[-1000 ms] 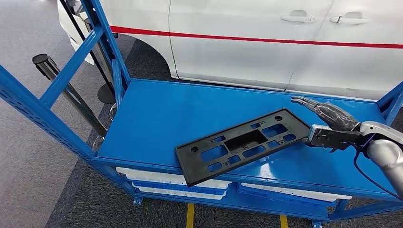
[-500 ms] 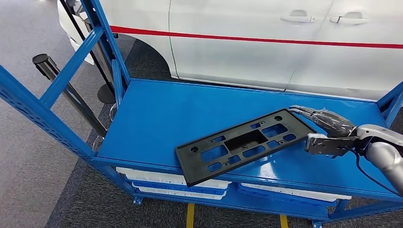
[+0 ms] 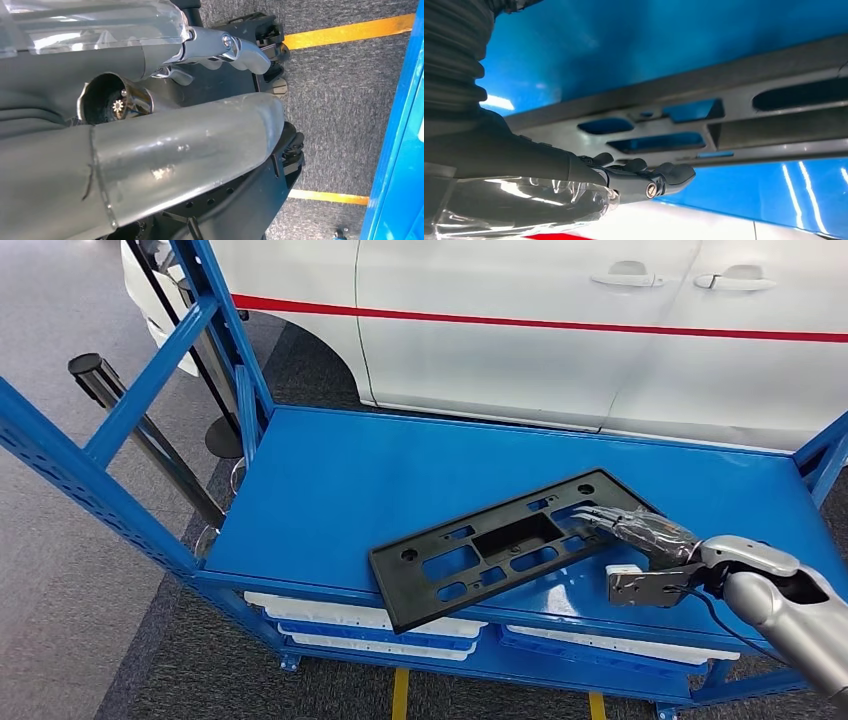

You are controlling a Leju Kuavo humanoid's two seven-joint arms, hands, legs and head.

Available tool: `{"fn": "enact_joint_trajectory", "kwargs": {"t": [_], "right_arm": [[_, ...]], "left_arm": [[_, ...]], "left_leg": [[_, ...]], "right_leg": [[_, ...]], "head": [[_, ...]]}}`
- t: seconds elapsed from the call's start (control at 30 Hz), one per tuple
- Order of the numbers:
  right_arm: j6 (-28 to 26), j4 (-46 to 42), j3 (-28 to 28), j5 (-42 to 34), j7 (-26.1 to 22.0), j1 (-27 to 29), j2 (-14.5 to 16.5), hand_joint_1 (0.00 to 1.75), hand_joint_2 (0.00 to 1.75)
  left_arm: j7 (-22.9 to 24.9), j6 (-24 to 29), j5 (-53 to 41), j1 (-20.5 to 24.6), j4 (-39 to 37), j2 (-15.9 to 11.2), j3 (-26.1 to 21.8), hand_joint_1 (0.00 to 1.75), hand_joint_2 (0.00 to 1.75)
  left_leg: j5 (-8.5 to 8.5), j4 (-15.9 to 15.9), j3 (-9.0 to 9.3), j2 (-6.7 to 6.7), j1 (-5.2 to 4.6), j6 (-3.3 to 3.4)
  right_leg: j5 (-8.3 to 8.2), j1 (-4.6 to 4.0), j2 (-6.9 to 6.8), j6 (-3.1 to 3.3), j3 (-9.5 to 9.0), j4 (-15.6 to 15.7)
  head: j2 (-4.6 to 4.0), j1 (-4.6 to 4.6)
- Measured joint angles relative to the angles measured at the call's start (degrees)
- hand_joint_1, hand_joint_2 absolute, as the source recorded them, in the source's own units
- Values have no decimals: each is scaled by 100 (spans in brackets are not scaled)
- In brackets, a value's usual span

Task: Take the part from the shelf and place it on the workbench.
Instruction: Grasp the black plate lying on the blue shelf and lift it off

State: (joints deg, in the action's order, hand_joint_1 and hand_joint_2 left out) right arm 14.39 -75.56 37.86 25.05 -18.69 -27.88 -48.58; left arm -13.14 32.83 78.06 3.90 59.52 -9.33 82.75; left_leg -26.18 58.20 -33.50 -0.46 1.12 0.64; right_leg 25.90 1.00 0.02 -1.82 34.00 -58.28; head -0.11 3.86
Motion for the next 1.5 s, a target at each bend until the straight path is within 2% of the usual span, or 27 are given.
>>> {"fn": "enact_joint_trajectory", "kwargs": {"t": [0.2, 0.43, 0.83, 1.07, 1.1, 1.13, 1.2, 1.23, 1.33, 1.5], "right_arm": [[-470, 21, 84, 95, 23, 239, 232, 0, 175], [-1353, 18, 83, 493, 221, 699, 959, 0, 175], [-1607, 16, 52, 618, 255, 878, 1440, 0, 175], [-2348, 37, 26, 1154, 589, 1096, 2200, 0, 175], [-2438, 42, 26, 1222, 656, 1126, 2303, 14, 175], [-2546, 46, 26, 1299, 736, 1171, 2409, 52, 175], [-2812, 50, 26, 1476, 928, 1313, 2628, 138, 175], [-2946, 49, 31, 1573, 1026, 1402, 2738, 168, 175], [-3176, 46, 74, 1726, 1221, 1633, 2967, 175, 175], [-3243, 32, 89, 1672, 1249, 1742, 3074, 175, 175]], "left_arm": [[-46, 4, 8, 0, 1, 0, 1, 0, 0], [-100, 113, -3, 1, 17, 0, 9, 0, 0], [-119, 194, -2, 12, 30, -2, 55, 0, 0], [-135, 406, 8, 24, 72, -2, 91, 0, 0], [-135, 438, 17, 24, 79, -2, 93, 0, 0], [-134, 469, 30, 25, 88, -2, 95, 0, 0], [-133, 531, 58, 26, 107, -2, 97, 0, 0], [-133, 553, 78, 27, 114, -2, 97, 0, 0], [-142, 573, 137, 32, 126, -4, 98, 0, 0], [-172, 569, 180, 38, 142, -17, 98, 0, 0]], "left_leg": [[0, -1, 1, 1, 2, 0], [0, -1, 8, 4, 7, -1], [0, 0, 13, 7, 7, -1], [-5, -2, 23, 11, 14, -9], [-5, -2, 23, 11, 15, -9], [-5, -2, 23, 11, 17, -9], [-6, -3, 23, 11, 19, -11], [-7, -3, 24, 11, 20, -13], [-10, -3, 22, 10, 20, -17], [-11, 0, 24, 11, 20, -18]], "right_leg": [[0, -3, 1, 0, -2, 0], [0, -9, 5, 0, -3, 0], [-1, -9, 6, 1, -13, 1], [0, -16, 19, 2, -13, 0], [1, -18, 19, 3, -13, 0], [1, -19, 19, 3, -14, 0], [2, -22, 18, 4, -15, 0], [2, -22, 18, 5, -15, 0], [2, -21, 20, 5, -15, 0], [1, -20, 23, 5, -17, 1]], "head": [[0, 0], [0, 0], [0, -1], [0, 0], [0, 0], [0, 1], [0, 0], [0, 0], [0, -1], [0, -1]]}}
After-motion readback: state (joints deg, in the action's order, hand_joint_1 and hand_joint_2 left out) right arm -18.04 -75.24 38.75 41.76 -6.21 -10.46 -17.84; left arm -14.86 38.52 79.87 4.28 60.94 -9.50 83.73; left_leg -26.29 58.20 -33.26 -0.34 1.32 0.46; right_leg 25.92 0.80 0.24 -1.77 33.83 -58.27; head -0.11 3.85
